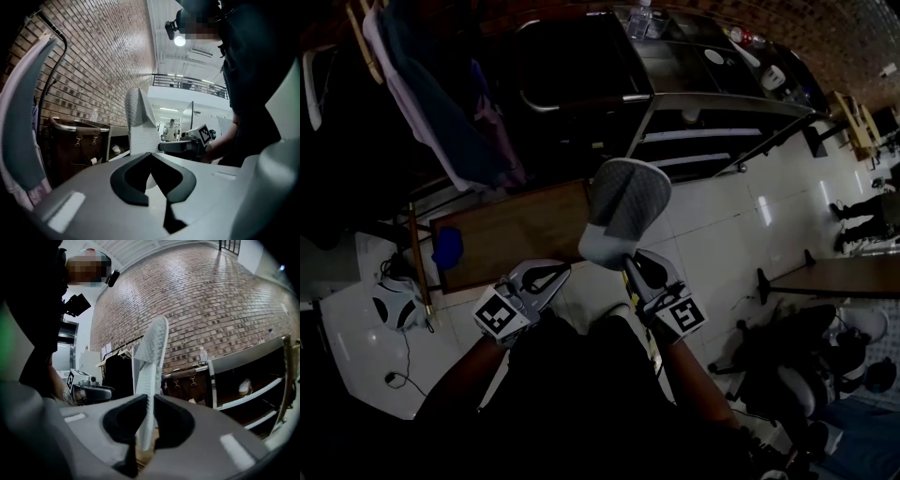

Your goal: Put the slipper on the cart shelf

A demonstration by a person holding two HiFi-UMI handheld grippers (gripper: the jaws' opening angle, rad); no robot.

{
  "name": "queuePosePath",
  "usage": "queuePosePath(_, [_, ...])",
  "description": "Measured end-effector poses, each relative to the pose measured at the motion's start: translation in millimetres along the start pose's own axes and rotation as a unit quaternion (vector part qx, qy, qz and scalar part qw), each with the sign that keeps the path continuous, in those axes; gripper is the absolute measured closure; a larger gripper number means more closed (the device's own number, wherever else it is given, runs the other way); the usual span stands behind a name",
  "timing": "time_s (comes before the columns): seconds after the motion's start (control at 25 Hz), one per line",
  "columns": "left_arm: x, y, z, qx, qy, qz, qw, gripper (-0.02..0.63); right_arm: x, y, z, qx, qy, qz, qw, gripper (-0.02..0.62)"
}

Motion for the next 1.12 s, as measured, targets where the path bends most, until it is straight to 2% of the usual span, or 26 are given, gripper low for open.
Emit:
queuePosePath(0.24, [52,-6,58,-0.004,-0.014,0.004,0.9999,0.601,42,-4,-54,0.003,-0.017,0.002,1.0,0.551])
queuePosePath(0.6, [86,-12,111,-0.017,-0.042,0.015,0.9989,0.601,89,-8,-100,0.003,-0.043,0.002,0.999,0.551])
queuePosePath(0.8, [79,-8,125,-0.023,-0.041,0.013,0.9988,0.601,102,-7,-93,0.006,-0.055,0.011,0.998,0.552])
queuePosePath(1.12, [30,-2,137,-0.008,-0.027,0.016,0.9995,0.601,114,-14,-48,-0.019,-0.059,-0.005,0.998,0.552])
Point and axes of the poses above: the fingertips, and each gripper's own axes: z forward along the fingers, x to its right, y out of its underside, the point moved 3 cm from there along -z, backward along the fingers, and after that the axes turned 2 degrees about z, right-handed, at the moved point
